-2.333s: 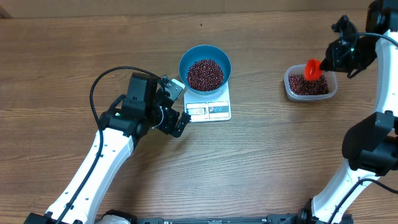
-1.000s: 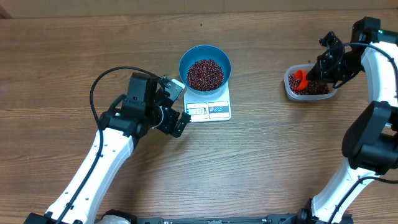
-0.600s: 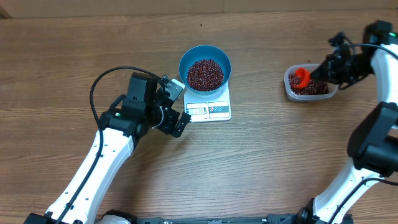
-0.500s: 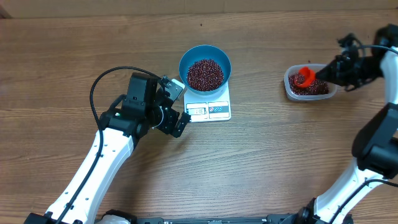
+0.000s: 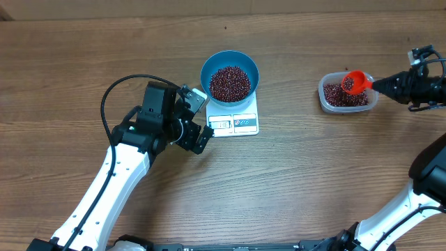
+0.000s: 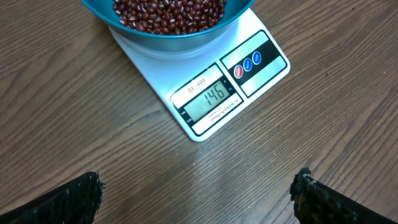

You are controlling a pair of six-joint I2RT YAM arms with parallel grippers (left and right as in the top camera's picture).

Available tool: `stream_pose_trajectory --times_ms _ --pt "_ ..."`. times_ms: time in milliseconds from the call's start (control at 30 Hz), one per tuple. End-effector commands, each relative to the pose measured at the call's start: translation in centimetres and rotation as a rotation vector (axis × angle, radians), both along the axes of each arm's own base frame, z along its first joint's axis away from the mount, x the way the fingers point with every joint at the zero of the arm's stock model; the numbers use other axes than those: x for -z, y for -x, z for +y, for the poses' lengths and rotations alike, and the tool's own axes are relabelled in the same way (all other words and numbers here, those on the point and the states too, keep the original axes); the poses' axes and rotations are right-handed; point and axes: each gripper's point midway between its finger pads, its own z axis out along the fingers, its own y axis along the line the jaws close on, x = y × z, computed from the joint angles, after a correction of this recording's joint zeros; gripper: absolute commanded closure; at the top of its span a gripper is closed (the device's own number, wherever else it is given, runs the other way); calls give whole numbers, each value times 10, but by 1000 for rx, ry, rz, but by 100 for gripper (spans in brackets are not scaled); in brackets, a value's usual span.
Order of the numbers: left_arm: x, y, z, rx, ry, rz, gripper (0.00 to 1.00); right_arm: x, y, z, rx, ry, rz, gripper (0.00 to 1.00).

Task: Scoop item into bowl and weigh 150g on scale
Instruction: 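Lift the scoop and carry it toward the blue bowl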

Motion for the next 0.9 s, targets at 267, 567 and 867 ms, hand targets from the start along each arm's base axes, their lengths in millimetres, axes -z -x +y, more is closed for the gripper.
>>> stream_pose_trajectory --times_ms 267,567,867 --pt "3 0 0 -7 4 12 0 -13 -16 61 -142 -45 -57 96" --pt "3 0 0 -7 3 12 1 -33 -31 120 -242 -56 -75 96" --pt "3 0 0 -7 3 12 0 -48 -47 195 -306 -66 -56 96"
